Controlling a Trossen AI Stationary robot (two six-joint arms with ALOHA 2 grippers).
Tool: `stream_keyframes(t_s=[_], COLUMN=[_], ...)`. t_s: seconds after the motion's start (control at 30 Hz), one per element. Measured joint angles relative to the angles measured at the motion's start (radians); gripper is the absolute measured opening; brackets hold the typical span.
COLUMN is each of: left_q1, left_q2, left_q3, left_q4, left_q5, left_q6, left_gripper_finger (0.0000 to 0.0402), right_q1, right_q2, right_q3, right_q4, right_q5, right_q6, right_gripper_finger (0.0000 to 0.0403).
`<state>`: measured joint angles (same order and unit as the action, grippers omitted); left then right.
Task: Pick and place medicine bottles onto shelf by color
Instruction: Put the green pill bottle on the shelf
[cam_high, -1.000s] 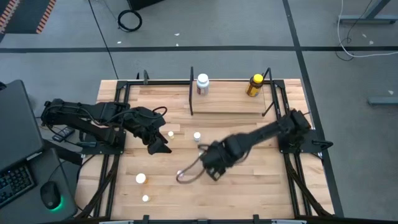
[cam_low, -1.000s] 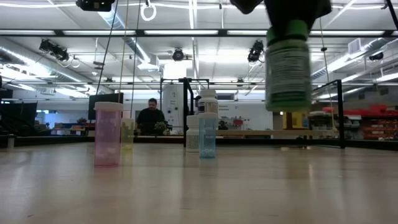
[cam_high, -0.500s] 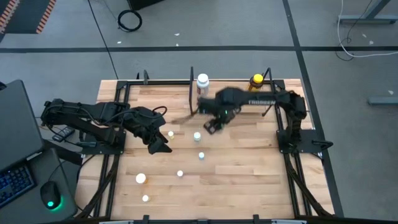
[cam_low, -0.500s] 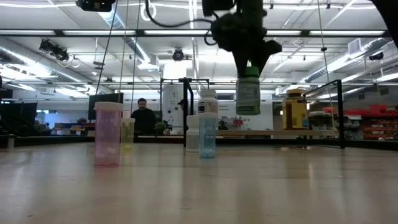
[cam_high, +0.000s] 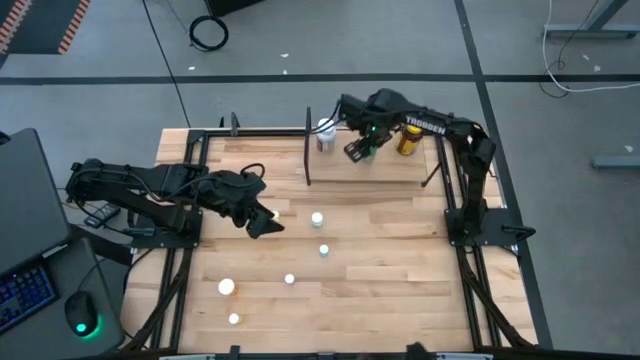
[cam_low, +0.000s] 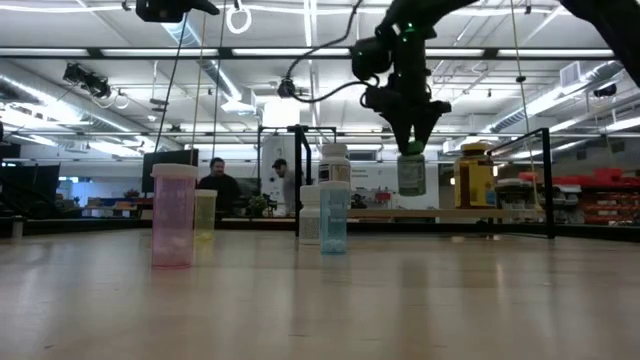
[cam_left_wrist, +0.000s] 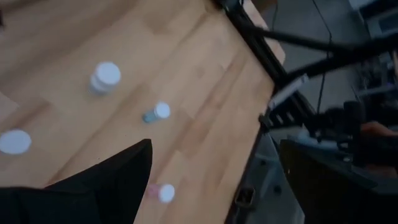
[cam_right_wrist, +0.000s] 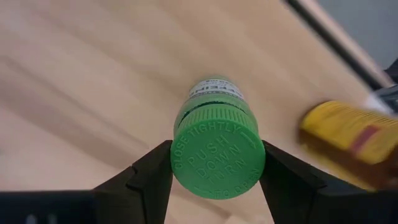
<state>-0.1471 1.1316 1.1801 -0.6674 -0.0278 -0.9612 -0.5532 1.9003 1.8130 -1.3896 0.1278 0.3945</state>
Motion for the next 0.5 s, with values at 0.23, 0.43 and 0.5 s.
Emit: stream_keyframes(t_s=[0.23, 0.43, 0.5], left_q1=[0.0, 0.0, 0.0], left_q2=[0.0, 0.0, 0.0], left_q3=[0.0, 0.0, 0.0], left_q4=[0.03, 0.073, 0.09], left_q5=[-0.118, -0.175, -0.191], left_q6=[-0.024, -0.023, -0.022], left_gripper_finger=[0.0355, 0.0355, 0.0355], right_q1=[-0.112, -0.162, -0.175], right_q2=[0.0, 0.002, 0.005], right_q3=[0.0, 0.0, 0.0], right_q4=[-0.005, 0.008, 0.015], right_q5=[0.003, -0.017, -0.024], right_q6=[-0.165, -0.247, -0.258], right_gripper_finger=[0.0213, 0.0214, 0.0214])
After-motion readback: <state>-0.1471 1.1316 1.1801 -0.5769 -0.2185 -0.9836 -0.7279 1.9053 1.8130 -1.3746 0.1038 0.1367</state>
